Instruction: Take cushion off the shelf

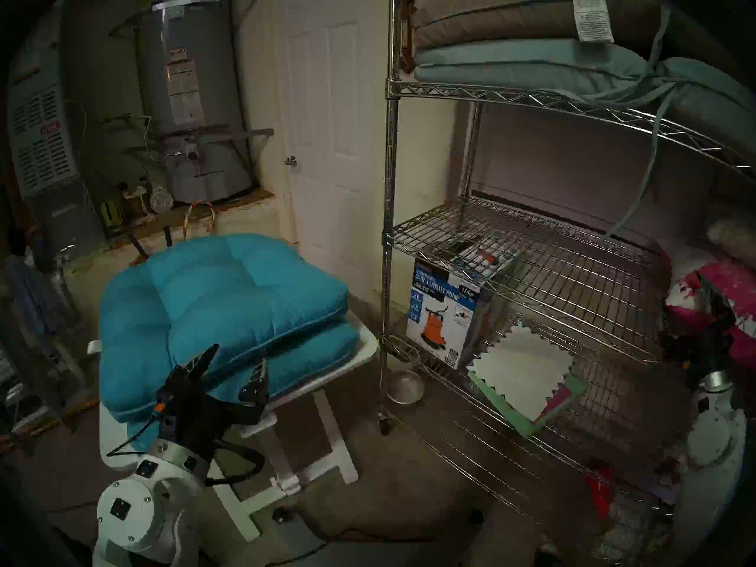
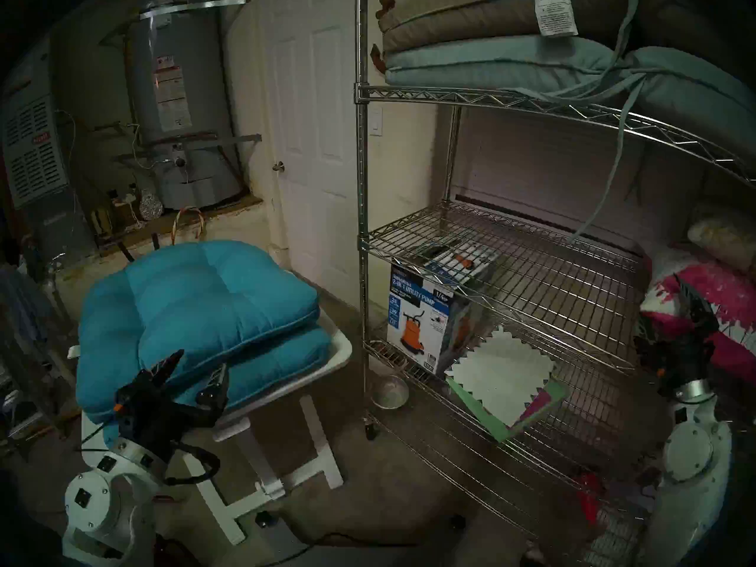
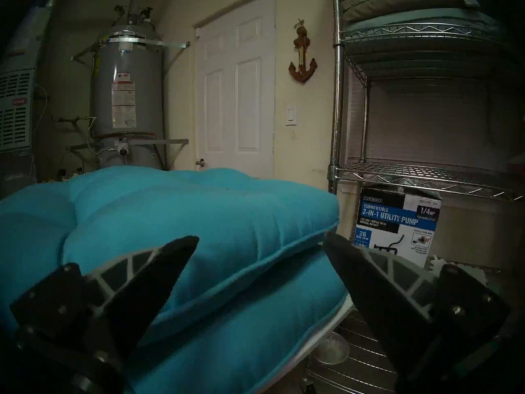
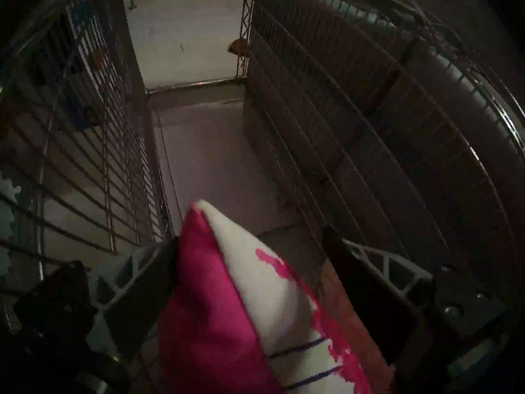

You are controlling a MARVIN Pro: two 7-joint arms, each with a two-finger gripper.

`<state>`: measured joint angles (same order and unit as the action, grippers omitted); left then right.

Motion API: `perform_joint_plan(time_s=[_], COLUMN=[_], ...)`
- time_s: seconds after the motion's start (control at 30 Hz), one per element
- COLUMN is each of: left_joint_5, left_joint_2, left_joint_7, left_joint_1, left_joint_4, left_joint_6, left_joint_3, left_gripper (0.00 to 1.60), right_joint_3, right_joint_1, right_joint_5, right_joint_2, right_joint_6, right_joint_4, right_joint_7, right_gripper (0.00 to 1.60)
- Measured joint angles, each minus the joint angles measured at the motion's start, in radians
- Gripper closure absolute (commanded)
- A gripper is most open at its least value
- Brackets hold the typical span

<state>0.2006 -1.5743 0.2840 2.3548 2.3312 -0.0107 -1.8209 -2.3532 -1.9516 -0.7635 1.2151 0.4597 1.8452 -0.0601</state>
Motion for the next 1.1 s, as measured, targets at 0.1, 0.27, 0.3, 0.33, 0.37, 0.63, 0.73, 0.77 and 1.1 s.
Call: perform_joint_plan(time_s=[0.1,0.27,0.3,0.33,0.37,0.63,0.73,0.77,1.1], left_joint_5=[0.000,0.000,0.000,0.000,0.000,0.000,0.000,0.000,0.000], left_joint_2=[0.000,0.000,0.000,0.000,0.000,0.000,0.000,0.000,0.000], left_joint_7=[0.000,0.000,0.000,0.000,0.000,0.000,0.000,0.000,0.000], left_joint_1=[0.000,0.000,0.000,0.000,0.000,0.000,0.000,0.000,0.000], left_joint_4=[0.000,0.000,0.000,0.000,0.000,0.000,0.000,0.000,0.000], left_joint_6=[0.000,0.000,0.000,0.000,0.000,0.000,0.000,0.000,0.000], left_joint_3=[0.000,0.000,0.000,0.000,0.000,0.000,0.000,0.000,0.000], left_gripper=[0.00,0.00,0.00,0.00,0.00,0.00,0.00,0.00,0.00], right_joint_3=[-0.011,-0.013,-0.007,-0.003,0.002,0.078,0.116,0.127,0.259], right_joint_1=[0.007,-0.002,-0.010,-0.014,-0.018,-0.048,-0.054,-0.054,0.003], right_joint_5=[0.005,0.017,0.022,0.023,0.025,0.038,0.038,0.037,0.010], right_joint_2=[-0.023,-0.035,-0.032,-0.029,-0.025,0.009,0.019,0.021,0.019], right_joint_6=[0.023,0.067,0.074,0.077,0.080,0.108,0.106,0.103,0.015], right_joint_4=[-0.035,-0.036,-0.025,-0.017,-0.008,0.081,0.113,0.125,0.164], right_joint_7=[0.001,0.002,0.003,0.003,0.004,0.011,0.028,0.034,0.092], right_gripper=[1.60,1.60,1.60,1.60,1.60,1.60,1.60,1.60,1.60])
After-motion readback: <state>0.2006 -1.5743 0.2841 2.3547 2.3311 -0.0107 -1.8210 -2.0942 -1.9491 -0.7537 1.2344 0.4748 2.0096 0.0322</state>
